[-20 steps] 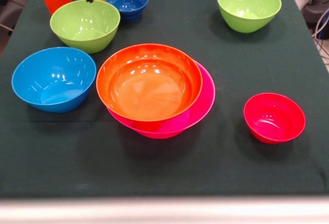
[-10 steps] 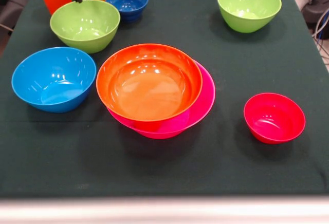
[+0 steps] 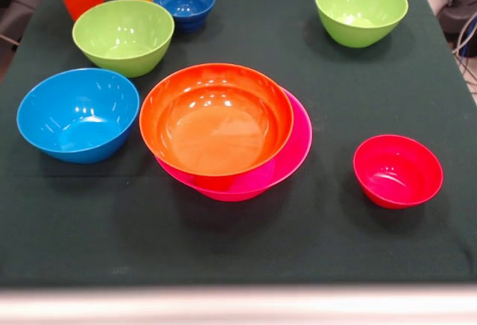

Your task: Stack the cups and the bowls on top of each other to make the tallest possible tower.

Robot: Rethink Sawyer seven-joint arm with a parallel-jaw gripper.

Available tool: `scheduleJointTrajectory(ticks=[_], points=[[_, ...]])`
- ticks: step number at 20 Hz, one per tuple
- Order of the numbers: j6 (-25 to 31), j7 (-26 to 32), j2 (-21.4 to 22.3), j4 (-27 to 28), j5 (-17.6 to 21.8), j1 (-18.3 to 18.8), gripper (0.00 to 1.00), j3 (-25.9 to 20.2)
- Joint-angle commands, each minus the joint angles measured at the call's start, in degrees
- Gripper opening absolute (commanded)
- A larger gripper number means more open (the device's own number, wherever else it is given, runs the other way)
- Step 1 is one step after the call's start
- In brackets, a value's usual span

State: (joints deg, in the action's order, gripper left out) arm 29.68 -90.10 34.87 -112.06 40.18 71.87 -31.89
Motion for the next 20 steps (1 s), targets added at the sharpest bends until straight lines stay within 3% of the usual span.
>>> scheduleJointTrajectory(ticks=[1,6,10,15,20], points=[[-5.6,-1.6,-1.5,-5.1,6.1,4.7,1.00,7.0],[-5.3,1.1,-0.6,-4.6,7.6,10.2,1.00,8.4],[-7.1,1.2,-3.4,-2.2,10.0,11.3,1.00,9.2],[-5.5,-2.5,-3.3,-1.6,7.6,7.5,1.00,9.8],[-7.6,-4.9,0.0,-5.0,6.8,5.8,1.00,10.8]])
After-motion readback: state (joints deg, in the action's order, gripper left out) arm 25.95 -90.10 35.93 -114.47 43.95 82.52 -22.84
